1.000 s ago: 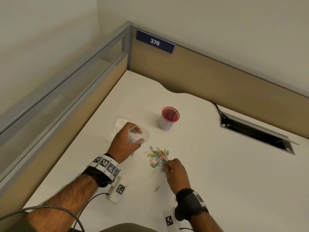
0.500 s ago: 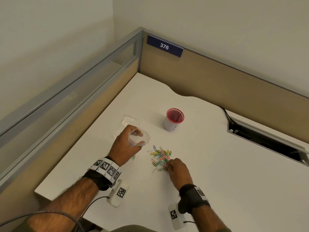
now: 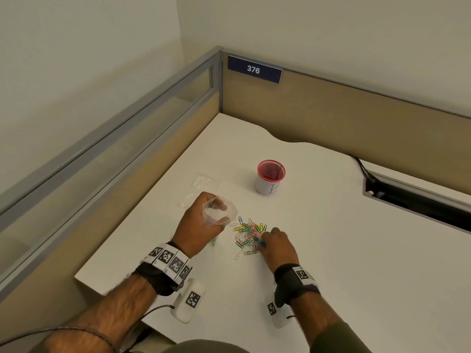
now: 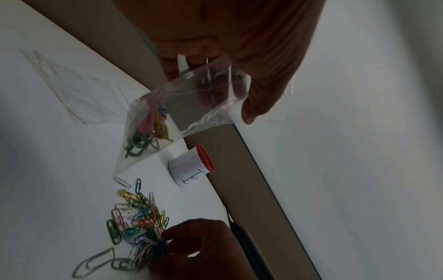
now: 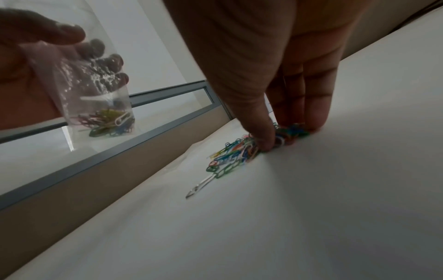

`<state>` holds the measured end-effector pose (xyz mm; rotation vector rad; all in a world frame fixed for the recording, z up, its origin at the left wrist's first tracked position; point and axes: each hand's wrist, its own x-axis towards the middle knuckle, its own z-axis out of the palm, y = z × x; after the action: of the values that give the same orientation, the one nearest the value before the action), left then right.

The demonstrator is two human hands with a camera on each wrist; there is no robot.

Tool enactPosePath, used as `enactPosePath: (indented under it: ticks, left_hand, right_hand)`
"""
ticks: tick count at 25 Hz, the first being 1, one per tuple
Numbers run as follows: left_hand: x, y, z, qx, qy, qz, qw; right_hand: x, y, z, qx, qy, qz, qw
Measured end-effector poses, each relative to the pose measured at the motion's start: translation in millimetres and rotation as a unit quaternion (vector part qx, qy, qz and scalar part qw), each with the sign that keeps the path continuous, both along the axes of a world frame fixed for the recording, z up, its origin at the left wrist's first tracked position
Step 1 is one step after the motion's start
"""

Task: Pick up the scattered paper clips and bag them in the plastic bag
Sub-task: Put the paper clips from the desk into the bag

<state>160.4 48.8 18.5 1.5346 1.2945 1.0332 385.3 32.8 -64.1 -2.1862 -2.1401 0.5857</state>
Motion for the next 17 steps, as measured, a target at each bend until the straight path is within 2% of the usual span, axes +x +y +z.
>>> enactPosePath:
  ticks: [3, 9, 12, 17]
  left_hand:
    - [4.9, 5.4, -5.0, -0.004, 0.011, -0.015, 1.000]
    - [6.6, 18.5, -19.6, -0.009, 0.017, -0.032, 0.999]
    - [7.8, 22.2, -24.3, -0.013, 0.017, -0.032, 0.999]
    - [17.1, 30.6, -20.8, -0.010, 0.021, -0.041, 0.999]
  right_hand:
    - [2.6, 10.8, -0.7, 0.000, -0.005, -0.004, 1.000]
    - [14.5, 20.6, 25.9, 0.036, 0.101, -0.083, 0.991]
    - [13.5, 19.6, 62.2, 0.078, 0.219, -0.111, 0.966]
    - [-8.9, 21.9, 134.8, 0.152, 0.375, -0.102, 0.909]
